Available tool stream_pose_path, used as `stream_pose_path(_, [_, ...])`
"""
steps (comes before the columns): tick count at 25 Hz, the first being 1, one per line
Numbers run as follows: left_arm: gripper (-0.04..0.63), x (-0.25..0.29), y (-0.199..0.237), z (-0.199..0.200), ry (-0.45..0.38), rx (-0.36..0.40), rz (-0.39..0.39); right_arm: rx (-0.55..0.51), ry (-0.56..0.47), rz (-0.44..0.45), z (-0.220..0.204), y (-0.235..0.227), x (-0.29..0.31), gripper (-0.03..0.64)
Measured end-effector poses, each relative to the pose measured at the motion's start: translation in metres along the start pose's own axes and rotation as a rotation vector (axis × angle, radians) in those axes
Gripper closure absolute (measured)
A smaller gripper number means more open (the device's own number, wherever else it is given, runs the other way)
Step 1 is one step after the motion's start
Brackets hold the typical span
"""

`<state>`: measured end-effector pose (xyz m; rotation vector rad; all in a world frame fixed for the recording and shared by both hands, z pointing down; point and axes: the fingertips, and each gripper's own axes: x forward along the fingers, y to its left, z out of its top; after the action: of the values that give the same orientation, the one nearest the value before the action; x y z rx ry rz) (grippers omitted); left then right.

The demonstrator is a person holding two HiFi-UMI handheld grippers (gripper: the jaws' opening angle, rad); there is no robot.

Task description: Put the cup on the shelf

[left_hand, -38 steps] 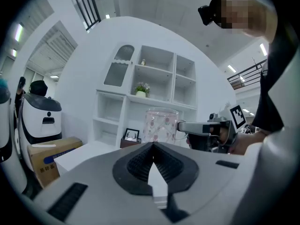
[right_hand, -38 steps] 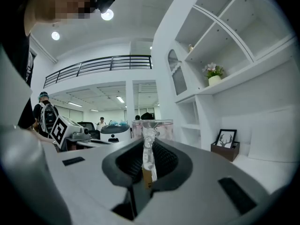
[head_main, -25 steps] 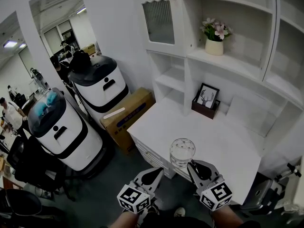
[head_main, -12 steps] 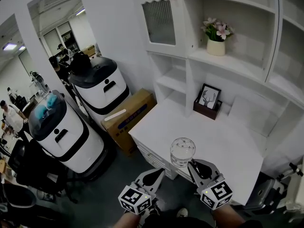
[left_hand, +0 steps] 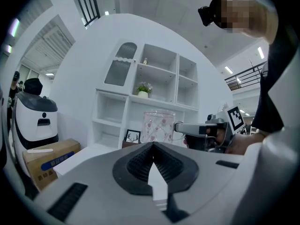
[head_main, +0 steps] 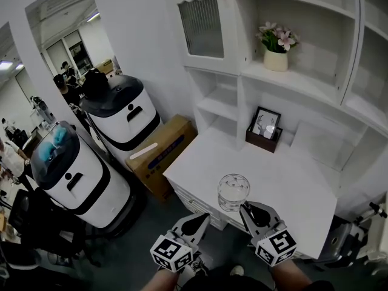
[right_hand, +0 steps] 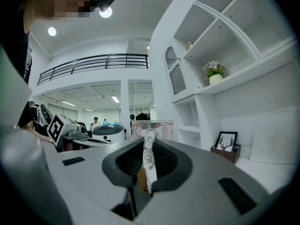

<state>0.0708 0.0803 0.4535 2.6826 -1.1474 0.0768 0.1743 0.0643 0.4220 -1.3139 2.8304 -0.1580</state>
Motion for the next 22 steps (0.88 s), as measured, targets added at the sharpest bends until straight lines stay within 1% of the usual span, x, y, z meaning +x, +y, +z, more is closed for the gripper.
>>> stream_pose_path(22, [0.591,0.001,0.085,0.018,0.015,0.011,-0.103,0.018,0.001,-0.121,0.003,0.008,0.077,0.588])
